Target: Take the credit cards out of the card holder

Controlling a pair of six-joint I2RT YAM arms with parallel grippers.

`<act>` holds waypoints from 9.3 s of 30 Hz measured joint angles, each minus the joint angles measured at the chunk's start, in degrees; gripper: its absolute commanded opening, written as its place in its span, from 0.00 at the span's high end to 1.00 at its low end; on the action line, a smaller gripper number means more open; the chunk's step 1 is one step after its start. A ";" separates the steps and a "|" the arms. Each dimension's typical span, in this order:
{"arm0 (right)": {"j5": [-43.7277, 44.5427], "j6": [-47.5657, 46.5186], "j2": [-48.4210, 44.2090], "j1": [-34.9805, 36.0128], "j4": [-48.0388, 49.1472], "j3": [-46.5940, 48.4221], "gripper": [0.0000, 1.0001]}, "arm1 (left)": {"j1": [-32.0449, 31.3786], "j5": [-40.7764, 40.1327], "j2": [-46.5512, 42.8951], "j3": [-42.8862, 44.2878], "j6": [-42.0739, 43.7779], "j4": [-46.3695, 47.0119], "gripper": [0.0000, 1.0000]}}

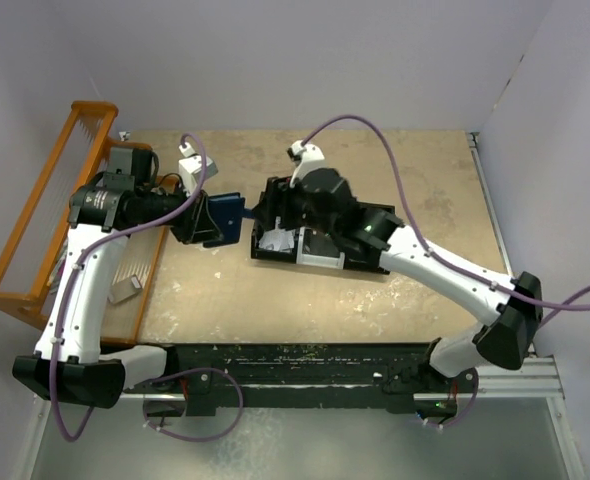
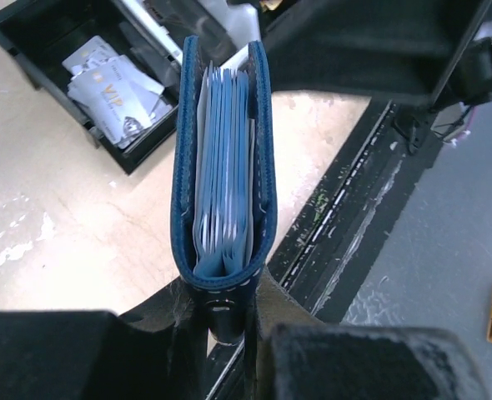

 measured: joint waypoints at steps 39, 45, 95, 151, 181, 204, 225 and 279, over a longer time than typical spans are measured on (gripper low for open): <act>-52.78 -18.58 3.08 -10.10 -3.78 8.02 0.63 | 0.02 12.87 2.27 6.10 10.03 -14.08 1.00; -54.31 -19.61 2.14 -10.16 -3.93 6.82 0.89 | 0.00 14.21 2.43 6.91 11.30 -16.09 1.00; -10.49 -8.28 1.36 1.49 -19.96 12.07 1.00 | -0.02 1.84 -2.12 -3.45 1.31 6.91 0.01; -10.05 6.34 13.49 6.51 -24.39 26.62 0.94 | -0.35 -6.80 -16.48 -17.31 8.33 16.06 1.00; -52.41 -7.21 -22.91 -12.83 12.44 -26.45 0.26 | -0.20 32.33 -0.33 2.58 -15.08 13.35 1.00; -52.92 9.27 -18.53 -9.14 52.54 -37.11 0.26 | -0.09 36.98 0.00 4.31 -19.37 14.62 1.00; -30.97 6.99 -19.19 -4.24 52.04 -37.11 0.21 | -0.09 37.99 0.02 5.51 -25.31 18.43 1.00; -34.84 4.74 -18.95 -2.62 30.75 -18.27 1.00 | 0.02 10.93 -0.13 14.27 12.24 -8.48 0.08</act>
